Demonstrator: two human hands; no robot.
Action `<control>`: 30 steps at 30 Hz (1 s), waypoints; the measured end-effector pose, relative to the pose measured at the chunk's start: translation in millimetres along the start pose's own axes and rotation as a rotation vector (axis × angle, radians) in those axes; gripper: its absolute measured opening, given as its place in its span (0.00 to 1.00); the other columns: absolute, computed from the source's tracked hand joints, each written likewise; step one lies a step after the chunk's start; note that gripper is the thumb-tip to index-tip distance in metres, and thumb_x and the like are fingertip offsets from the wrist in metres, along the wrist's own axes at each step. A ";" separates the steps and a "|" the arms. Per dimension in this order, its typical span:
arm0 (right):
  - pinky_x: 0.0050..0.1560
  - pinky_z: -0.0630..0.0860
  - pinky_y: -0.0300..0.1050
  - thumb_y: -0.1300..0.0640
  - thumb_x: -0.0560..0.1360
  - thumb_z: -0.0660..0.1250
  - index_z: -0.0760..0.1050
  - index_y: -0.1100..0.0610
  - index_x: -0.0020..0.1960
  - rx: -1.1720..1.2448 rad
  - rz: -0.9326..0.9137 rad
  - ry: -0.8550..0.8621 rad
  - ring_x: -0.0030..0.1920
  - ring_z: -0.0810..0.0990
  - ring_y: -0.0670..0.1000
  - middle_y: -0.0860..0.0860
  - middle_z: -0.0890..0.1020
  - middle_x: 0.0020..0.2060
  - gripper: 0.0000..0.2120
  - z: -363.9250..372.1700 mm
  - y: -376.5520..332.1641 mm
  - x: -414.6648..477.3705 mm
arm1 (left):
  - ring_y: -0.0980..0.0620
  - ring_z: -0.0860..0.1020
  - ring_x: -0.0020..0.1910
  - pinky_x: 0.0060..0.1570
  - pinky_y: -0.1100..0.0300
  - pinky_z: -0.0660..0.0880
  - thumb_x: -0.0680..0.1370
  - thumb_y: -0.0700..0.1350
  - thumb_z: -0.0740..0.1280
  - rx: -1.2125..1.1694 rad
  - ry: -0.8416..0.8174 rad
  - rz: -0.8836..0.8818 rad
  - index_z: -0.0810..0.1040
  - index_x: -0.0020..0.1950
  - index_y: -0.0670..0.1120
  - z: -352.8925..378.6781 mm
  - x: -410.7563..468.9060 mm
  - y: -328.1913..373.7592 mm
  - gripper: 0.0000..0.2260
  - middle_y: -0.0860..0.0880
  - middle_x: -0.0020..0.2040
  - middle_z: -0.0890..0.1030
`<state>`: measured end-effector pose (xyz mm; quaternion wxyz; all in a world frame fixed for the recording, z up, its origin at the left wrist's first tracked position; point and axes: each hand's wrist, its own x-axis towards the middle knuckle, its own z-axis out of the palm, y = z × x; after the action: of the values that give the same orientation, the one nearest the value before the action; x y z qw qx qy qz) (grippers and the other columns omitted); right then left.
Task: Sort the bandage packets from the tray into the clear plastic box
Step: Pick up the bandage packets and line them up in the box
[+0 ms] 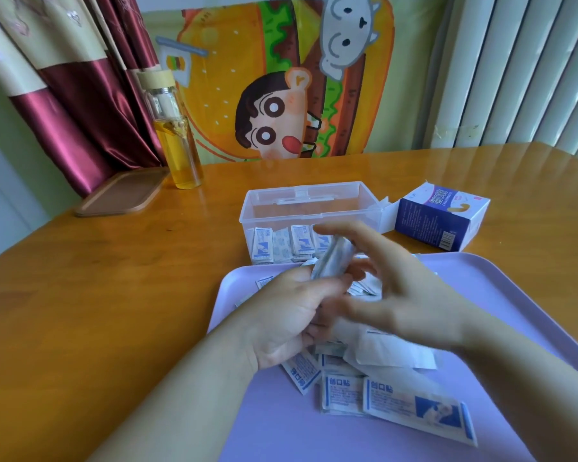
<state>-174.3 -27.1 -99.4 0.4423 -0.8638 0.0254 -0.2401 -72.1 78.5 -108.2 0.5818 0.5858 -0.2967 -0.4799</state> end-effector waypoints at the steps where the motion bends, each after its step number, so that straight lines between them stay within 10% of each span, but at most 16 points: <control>1: 0.50 0.74 0.37 0.56 0.66 0.71 0.71 0.46 0.62 0.118 0.065 -0.017 0.47 0.78 0.45 0.40 0.78 0.51 0.25 -4.7 -3.7 1.3 | 0.59 0.59 0.22 0.23 0.68 0.55 0.78 0.41 0.64 -0.005 -0.042 0.015 0.75 0.46 0.45 -0.6 -4.9 4.0 0.02 0.55 0.25 0.64; 11: 0.44 0.77 0.40 0.65 0.74 0.67 0.80 0.60 0.45 0.031 0.174 0.076 0.38 0.81 0.45 0.54 0.84 0.39 0.04 -32.9 -37.9 36.8 | 0.58 0.65 0.25 0.26 0.67 0.63 0.79 0.45 0.62 0.042 0.000 0.091 0.74 0.49 0.47 -2.3 -11.6 41.2 0.03 0.53 0.32 0.71; 16: 0.46 0.77 0.46 0.61 0.74 0.67 0.81 0.58 0.50 -0.247 0.112 0.227 0.40 0.80 0.48 0.53 0.84 0.42 0.06 -57.6 -50.1 70.3 | 0.44 0.79 0.51 0.55 0.44 0.76 0.80 0.55 0.59 0.673 0.276 0.281 0.72 0.50 0.56 -7.5 1.9 80.1 0.05 0.49 0.50 0.79; 20: 0.42 0.76 0.42 0.60 0.76 0.64 0.80 0.58 0.52 -0.382 0.067 0.293 0.43 0.80 0.50 0.52 0.83 0.43 0.08 -68.9 -51.1 91.1 | 0.54 0.76 0.38 0.36 0.61 0.72 0.80 0.49 0.61 0.848 0.341 0.382 0.74 0.45 0.53 -2.8 14.4 111.7 0.05 0.53 0.40 0.78; 30: 0.41 0.74 0.45 0.62 0.77 0.59 0.78 0.60 0.54 -0.451 0.219 0.325 0.47 0.79 0.55 0.55 0.81 0.46 0.11 -79.7 -18.3 118.9 | 0.57 0.79 0.39 0.31 0.68 0.70 0.78 0.42 0.66 0.764 0.312 0.249 0.80 0.50 0.45 -9.1 71.0 130.9 0.05 0.50 0.43 0.82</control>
<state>-107.2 -106.3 0.7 0.2528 -0.8826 0.2418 -0.3142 -10.5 -1.5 1.7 0.4144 0.7843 -0.4301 -0.1675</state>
